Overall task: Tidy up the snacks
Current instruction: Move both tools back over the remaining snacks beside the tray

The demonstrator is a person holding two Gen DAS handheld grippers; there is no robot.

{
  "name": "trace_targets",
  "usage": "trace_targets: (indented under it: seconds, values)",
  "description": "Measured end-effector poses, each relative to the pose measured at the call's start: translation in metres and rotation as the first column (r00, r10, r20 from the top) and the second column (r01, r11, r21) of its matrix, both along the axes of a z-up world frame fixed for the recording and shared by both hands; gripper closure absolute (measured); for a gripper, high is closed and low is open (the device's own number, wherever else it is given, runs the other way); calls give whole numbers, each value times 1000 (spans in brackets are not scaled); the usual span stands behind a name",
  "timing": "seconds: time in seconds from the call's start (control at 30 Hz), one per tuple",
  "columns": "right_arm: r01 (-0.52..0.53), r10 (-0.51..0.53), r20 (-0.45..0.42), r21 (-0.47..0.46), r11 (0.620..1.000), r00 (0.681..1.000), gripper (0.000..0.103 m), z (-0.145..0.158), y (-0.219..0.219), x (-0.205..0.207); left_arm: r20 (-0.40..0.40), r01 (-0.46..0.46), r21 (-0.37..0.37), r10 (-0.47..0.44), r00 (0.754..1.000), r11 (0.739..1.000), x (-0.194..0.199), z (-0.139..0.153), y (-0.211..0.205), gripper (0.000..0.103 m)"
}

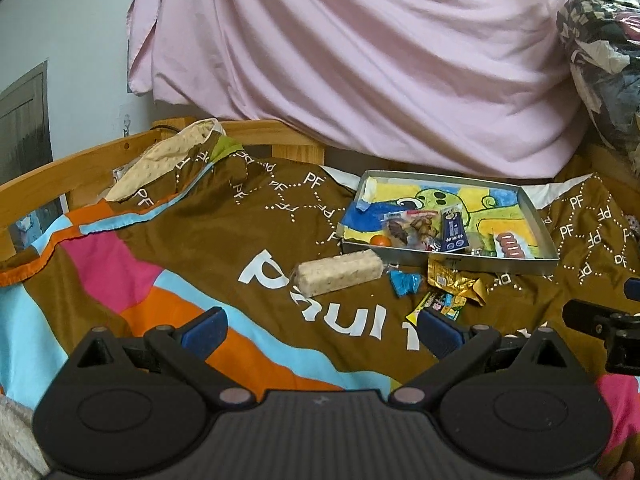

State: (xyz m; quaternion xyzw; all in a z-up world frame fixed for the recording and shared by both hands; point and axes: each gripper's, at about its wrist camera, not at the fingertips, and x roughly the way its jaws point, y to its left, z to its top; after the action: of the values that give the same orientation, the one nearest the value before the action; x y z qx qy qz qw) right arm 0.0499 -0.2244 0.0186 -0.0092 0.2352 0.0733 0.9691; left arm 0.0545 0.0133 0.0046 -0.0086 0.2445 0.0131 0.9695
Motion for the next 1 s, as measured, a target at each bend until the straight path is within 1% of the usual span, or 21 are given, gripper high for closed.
trace_targets:
  seconds: [0.13,0.33,0.6,0.77,1.0]
  values:
    - [-3,3,-15,-7,1000,1000,1,-2,2,3,-20,1,1,-1,1000,1000,3,-1,0,0]
    - [-14,13,-58,-24,1000,998,1,-6,8,9,-87,-6,-4,6,996,1000,15,-5,2,0]
    - [-44,42,-130,-11,999,991,1,-14,14,22,-156,-11,-18,8,988,1000,29,-8,9,0]
    - [-55,56,-169,12,998,984,1,-18,15,36,-172,27,1,-27,985,1000,48,-4,14,0]
    - [-43,52,-218,47,998,975,1,-31,19,65,-184,91,38,-83,979,995,92,-8,18,0]
